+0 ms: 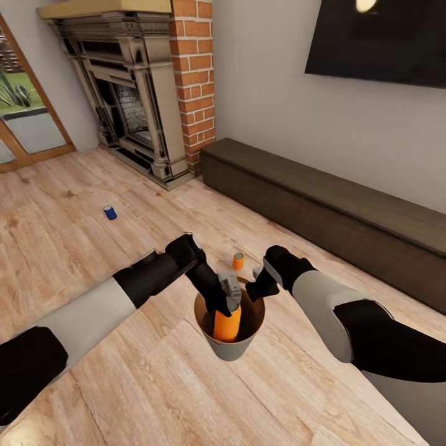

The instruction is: Put the three can of soda from the living room inside the tash can in the kitchen.

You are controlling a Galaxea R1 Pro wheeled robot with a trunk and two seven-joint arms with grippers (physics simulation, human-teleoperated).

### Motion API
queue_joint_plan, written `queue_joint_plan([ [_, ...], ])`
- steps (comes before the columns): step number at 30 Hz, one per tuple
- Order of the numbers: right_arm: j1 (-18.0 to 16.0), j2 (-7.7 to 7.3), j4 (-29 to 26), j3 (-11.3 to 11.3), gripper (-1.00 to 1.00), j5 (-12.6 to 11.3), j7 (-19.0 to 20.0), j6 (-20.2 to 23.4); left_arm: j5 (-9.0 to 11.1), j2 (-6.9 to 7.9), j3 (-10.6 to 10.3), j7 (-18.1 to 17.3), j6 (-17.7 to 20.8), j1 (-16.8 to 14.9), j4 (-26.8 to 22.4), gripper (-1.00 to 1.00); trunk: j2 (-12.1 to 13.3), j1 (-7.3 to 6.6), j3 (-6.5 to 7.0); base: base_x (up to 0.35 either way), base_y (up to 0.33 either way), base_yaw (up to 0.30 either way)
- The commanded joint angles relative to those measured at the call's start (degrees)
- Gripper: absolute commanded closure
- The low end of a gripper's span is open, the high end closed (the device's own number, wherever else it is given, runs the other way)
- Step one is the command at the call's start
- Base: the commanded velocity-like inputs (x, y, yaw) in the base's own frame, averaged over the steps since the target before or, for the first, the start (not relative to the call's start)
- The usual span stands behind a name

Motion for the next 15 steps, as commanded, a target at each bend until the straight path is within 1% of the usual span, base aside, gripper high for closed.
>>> queue_joint_plan([
  [1, -0.1, 0.06, -1.0, -1.7, 1.0, -2.4, 0.3, 0.3, 0.3, -0.23, -0.3, 0.1, 0.3, 0.2, 0.6, 1.0, 0.0, 0.0, 0.0, 0.0, 0.0, 0.0],
  [2, -0.1, 0.12, -1.0, -1.7, 1.0, -2.4, 0.3, 0.3, 0.2, -0.44, -0.3, 0.3, 0.0, 0.4, 1.2, 1.0, 0.0, 0.0, 0.0, 0.0, 0.0, 0.0],
  [3, -0.1, 0.28, -1.0, -1.7, 1.0, -2.4, 0.3, 0.3, 0.1, -0.9, -0.3, 1.2, -0.9, 0.6, 2.8, 1.0, 0.0, 0.0, 0.0, 0.0, 0.0, 0.0],
  [7, -0.1, 0.7, -1.0, -1.7, 1.0, -2.5, 0.3, 0.3, 0.0, -1.27, -0.4, 2.0, -2.3, 0.8, 4.7, 1.0, 0.0, 0.0, 0.0, 0.0, 0.0, 0.0],
  [10, -0.1, 1.15, -1.0, -1.7, 1.0, -2.5, 0.3, 0.3, 0.0, -1.68, -0.4, 2.5, -2.8, 0.9, 5.4, 1.0, 0.0, 0.0, 0.0, 0.0, 0.0, 0.0],
  [15, -0.1, 1.15, -1.0, -1.7, 1.0, -2.6, 0.3, 0.3, 0.0, -1.86, -0.4, 2.7, -3.0, 0.9, 5.6, 1.0, 0.0, 0.0, 0.0, 0.0, 0.0, 0.0],
])
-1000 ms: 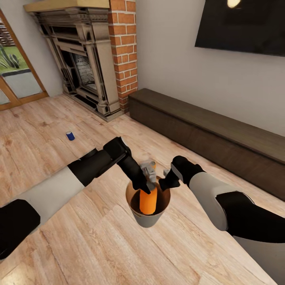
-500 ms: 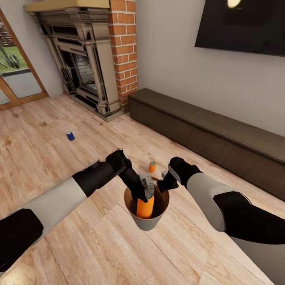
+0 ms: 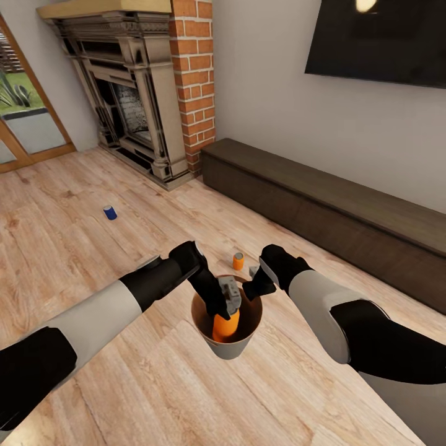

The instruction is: Put the three can of soda from the living room inside the tash can in the kitchen.

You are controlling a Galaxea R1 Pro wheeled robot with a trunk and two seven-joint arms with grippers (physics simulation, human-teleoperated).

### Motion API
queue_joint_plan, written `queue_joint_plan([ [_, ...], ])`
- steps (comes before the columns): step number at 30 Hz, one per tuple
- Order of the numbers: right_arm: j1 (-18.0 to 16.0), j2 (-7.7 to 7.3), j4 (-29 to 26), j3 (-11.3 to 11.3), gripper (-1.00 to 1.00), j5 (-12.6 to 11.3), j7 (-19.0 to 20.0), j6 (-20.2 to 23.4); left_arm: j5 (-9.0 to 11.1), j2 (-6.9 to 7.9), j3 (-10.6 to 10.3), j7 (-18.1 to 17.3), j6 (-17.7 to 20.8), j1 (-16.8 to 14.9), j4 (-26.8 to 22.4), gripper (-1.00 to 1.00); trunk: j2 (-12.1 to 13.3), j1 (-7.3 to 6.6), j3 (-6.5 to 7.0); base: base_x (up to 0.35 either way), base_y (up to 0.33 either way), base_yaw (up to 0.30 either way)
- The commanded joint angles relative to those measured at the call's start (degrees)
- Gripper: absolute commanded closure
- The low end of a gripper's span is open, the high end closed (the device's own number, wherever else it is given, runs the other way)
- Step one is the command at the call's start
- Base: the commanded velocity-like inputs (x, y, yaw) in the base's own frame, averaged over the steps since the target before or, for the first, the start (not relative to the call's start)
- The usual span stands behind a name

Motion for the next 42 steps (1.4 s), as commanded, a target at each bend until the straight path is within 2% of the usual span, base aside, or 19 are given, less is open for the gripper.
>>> queue_joint_plan([
  [1, -0.1, 0.01, -0.2, -2.3, 1.0, -3.6, 0.3, 0.4, 0.6, -0.04, 0.0, -0.1, 0.4, 0.0, 0.0, 1.0, 0.0, 0.0, 0.0, 0.0, 0.0, 0.0],
  [15, -0.1, 0.01, -0.3, -2.2, 1.0, -3.6, 0.3, 0.4, 0.6, -0.06, 0.0, 0.0, 0.3, 0.1, 0.1, 1.0, 0.0, 0.0, 0.0, 0.0, 0.0, 0.0],
  [16, -0.1, 0.01, -0.3, -2.2, 1.0, -3.6, 0.3, 0.4, 0.6, -0.06, 0.0, 0.0, 0.3, 0.1, 0.1, -1.0, 0.0, 0.0, 0.0, 0.0, 0.0, 0.0],
  [25, -0.1, 0.01, -0.3, -2.3, 1.0, -3.6, 0.3, 0.4, 0.6, 0.05, 0.0, 0.0, 0.2, 0.1, 0.1, -1.0, 0.0, 0.0, 0.0, 0.0, 0.0, 0.0],
  [32, -0.1, 0.01, -0.3, -2.3, 1.0, -3.6, 0.3, 0.4, 1.0, 0.75, 0.4, -0.5, -3.0, 0.7, -1.0, -1.0, 0.0, 0.0, 0.0, 0.0, 0.0, 0.0],
  [34, -0.1, 0.01, -0.3, -2.3, 1.0, -3.6, 0.3, 0.4, 1.1, 1.78, 0.6, -1.0, -3.9, 1.7, -2.1, -1.0, 0.0, 0.0, 0.0, 0.0, 0.0, 0.0],
  [35, -0.1, -0.05, -0.3, -2.3, 1.0, -3.6, 0.3, 0.4, 1.2, 4.34, 0.7, -2.7, -4.8, 2.8, -4.8, -1.0, 0.0, 0.0, 0.0, 0.0, 0.0, 0.0],
  [37, -0.1, -0.15, -0.3, -2.3, 1.0, -3.6, 0.3, 0.4, 1.3, 6.95, 0.9, -4.5, -5.3, 3.3, -7.7, -1.0, 0.0, 0.0, 0.0, 0.0, 0.0, 0.0],
  [39, 0.0, -0.31, -0.4, -2.3, 1.0, -3.6, 0.3, 0.4, 1.5, 12.91, 2.3, -7.2, -5.7, 4.0, -15.0, -1.0, 0.0, 0.0, 0.0, 0.0, 0.0, 0.0],
  [40, 0.0, -0.38, -0.4, -2.4, 1.0, -3.6, 0.3, 0.4, 1.5, 15.71, 3.4, -8.0, -5.6, 5.3, -19.9, -1.0, 0.0, 0.0, 0.0, 0.0, 0.0, 0.0],
  [41, 0.0, -0.4, -0.4, -2.4, 1.0, -3.6, 0.3, 0.4, 1.6, 16.86, 3.9, -8.3, -5.6, 6.2, -22.2, -1.0, 0.0, 0.0, 0.0, 0.0, 0.0, 0.0],
  [42, 0.0, -0.47, -0.4, -2.6, 1.0, -3.6, 0.3, 0.4, 1.7, 18.84, 5.7, -8.7, -5.6, 8.7, -26.5, -1.0, 0.0, 0.0, 0.0, 0.0, 0.0, 0.0],
])
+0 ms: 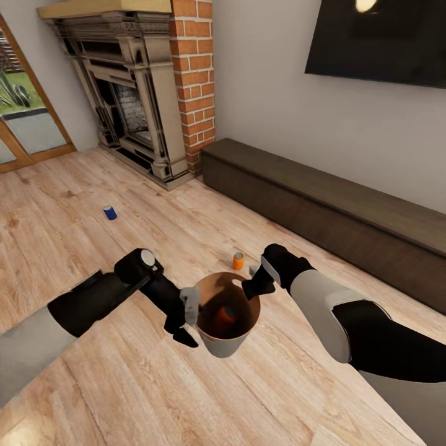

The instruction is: Put the three can of soda from the living room inside the tash can in the kitchen.

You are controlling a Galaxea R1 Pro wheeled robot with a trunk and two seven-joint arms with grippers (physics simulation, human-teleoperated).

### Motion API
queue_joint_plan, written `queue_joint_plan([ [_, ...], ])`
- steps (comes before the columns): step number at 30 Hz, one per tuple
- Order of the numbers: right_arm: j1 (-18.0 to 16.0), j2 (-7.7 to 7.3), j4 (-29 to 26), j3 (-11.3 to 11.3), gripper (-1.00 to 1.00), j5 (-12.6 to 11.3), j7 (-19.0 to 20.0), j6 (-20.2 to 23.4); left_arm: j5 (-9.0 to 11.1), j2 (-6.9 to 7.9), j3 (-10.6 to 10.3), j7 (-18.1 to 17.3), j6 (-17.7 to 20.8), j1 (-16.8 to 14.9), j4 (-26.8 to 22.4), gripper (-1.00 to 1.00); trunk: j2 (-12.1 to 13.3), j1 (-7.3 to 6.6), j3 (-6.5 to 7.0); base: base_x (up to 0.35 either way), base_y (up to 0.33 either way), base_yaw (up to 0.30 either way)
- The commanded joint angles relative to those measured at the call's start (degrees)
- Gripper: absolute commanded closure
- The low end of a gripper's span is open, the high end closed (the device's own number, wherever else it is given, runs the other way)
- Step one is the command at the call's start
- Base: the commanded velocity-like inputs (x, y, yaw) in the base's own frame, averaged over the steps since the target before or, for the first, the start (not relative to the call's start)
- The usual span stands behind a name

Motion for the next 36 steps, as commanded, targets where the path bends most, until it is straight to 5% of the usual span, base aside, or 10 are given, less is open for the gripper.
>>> queue_joint_plan([
  [1, 0.0, -0.02, 0.0, -0.6, 1.0, -1.5, 0.3, 0.2, 0.1, 0.83, 1.4, -0.2, 0.0, 1.5, -1.9, -1.0, 0.0, 0.0, 0.01, 0.0, 0.0, 0.0],
  [9, 0.2, -0.81, 0.0, -0.7, 1.0, -1.3, 0.4, 0.2, 2.0, 3.18, 23.7, -1.9, -3.5, 14.2, -7.8, -1.0, 0.0, 0.0, 0.01, 0.0, 0.0, 0.0],
  [13, 0.3, -1.54, -0.1, -0.6, 1.0, -0.9, 0.4, 0.2, 9.0, 3.23, 46.4, -2.6, -5.9, 16.8, 1.6, -1.0, 0.0, 0.0, 0.01, 0.0, 0.0, 0.0],
  [14, 0.3, -1.78, -0.1, -0.6, 1.0, -0.9, 0.4, 0.2, 9.4, 3.2, 48.7, -1.9, -6.1, 16.9, 3.3, -1.0, 0.0, 0.0, 0.01, 0.0, 0.0, 0.0],
  [16, 0.4, -2.9, -0.1, -0.6, 1.0, -0.9, 0.4, 0.2, 10.2, 3.09, 53.2, 2.7, -7.2, 17.1, 8.1, -1.0, 0.0, 0.0, 0.01, 0.0, 0.0, 0.0],
  [18, 0.6, -6.46, -0.1, -0.6, 1.0, -0.9, 0.4, 0.2, 10.6, 1.24, 56.4, 19.7, -13.0, 17.5, 16.1, -1.0, 0.0, 0.0, 0.01, 0.0, 0.0, 0.0],
  [21, 1.6, -8.83, -0.2, -0.7, 1.0, -1.2, 0.9, 0.2, 10.7, -1.96, 57.1, 33.2, -19.5, 17.7, 23.4, -1.0, 0.0, 0.0, 0.01, 0.0, 0.0, 0.0],
  [23, 3.7, -11.42, -1.1, -0.9, 1.0, -1.5, 1.1, 0.2, 10.7, -6.66, 57.4, 50.7, -31.6, 17.9, 36.1, -1.0, 0.0, 0.0, 0.01, 0.0, 0.0, 0.0],
  [27, 8.6, -13.91, -3.7, -1.1, 1.0, -1.6, 1.2, -1.7, 10.6, -10.29, 54.0, 65.6, -49.6, 17.9, 54.8, -1.0, 0.0, 0.0, 0.01, 0.0, 0.0, 0.0],
  [36, 15.8, -16.36, -5.5, -3.6, 1.0, -1.7, 2.3, -14.5, 10.9, -11.15, 50.2, 69.4, -55.4, 18.2, 60.3, -1.0, 0.0, 0.0, 0.01, 0.0, 0.0, 0.0],
])
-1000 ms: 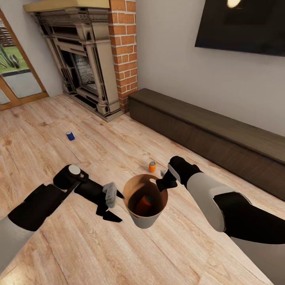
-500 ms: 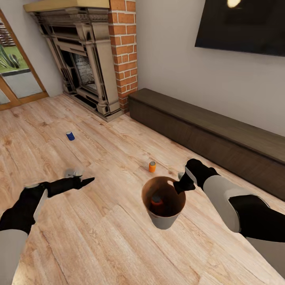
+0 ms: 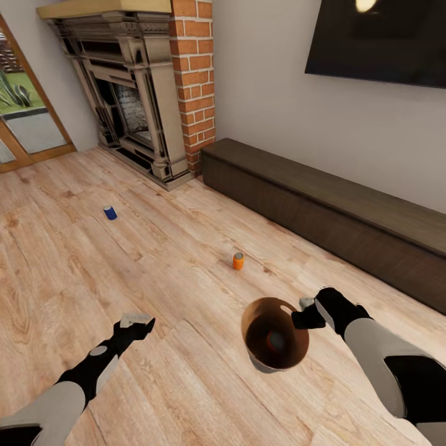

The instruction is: Put the three can of soda from the living room inside the tash can in the kitchen.

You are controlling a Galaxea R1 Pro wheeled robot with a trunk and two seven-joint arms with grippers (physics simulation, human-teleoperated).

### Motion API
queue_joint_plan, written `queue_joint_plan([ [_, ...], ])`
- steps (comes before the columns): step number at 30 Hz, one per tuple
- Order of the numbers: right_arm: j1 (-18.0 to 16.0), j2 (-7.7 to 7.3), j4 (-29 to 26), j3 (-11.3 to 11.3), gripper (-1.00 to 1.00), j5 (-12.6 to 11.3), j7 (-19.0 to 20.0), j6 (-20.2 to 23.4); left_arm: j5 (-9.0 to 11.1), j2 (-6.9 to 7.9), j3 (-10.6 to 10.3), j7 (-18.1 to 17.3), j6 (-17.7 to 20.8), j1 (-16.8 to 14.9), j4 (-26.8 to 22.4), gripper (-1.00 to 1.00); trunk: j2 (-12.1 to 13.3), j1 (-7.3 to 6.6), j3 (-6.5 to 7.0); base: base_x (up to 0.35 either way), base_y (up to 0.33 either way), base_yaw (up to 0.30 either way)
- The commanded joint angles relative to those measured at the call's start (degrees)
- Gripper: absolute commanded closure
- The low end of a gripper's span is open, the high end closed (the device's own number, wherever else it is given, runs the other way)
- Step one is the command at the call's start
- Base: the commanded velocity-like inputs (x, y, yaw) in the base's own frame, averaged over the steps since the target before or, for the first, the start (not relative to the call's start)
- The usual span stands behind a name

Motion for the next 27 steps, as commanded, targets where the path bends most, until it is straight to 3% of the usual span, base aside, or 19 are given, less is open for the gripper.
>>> queue_joint_plan([
  [1, 0.2, 0.06, -0.8, -0.5, 1.0, -1.3, 0.3, -0.3, 0.0, -0.05, -0.1, 0.3, -0.2, 0.2, -0.1, -1.0, 0.0, -0.01, 0.01, 0.0, 0.0, 0.0],
  [13, 1.1, 0.79, -4.2, -1.2, 1.0, -1.4, -0.1, -0.1, 0.3, -0.27, -0.3, 0.9, -0.4, 3.6, -0.2, -1.0, 0.0, -0.01, 0.01, 0.0, 0.0, -0.01],
  [15, 1.1, 0.83, -4.2, -2.5, 1.0, -1.4, -0.2, 0.3, 0.3, -0.27, -0.3, 0.9, -0.4, 3.7, -0.2, -1.0, 0.0, -0.01, 0.01, 0.0, 0.0, -0.163],
  [17, 1.1, 0.86, -4.3, -5.6, 1.0, -1.3, -0.2, 0.8, 0.4, -0.28, -0.3, 0.9, -0.4, 3.8, -0.2, -1.0, 0.0, -0.01, 0.01, 0.0, 0.0, -0.213],
  [27, 1.1, 0.84, -4.4, -7.3, 1.0, -1.2, -0.2, 1.1, 0.4, -0.28, -0.2, 0.9, -0.4, 3.9, -0.2, -1.0, 0.0, -0.01, 0.01, 0.001, 0.027, -0.245],
])
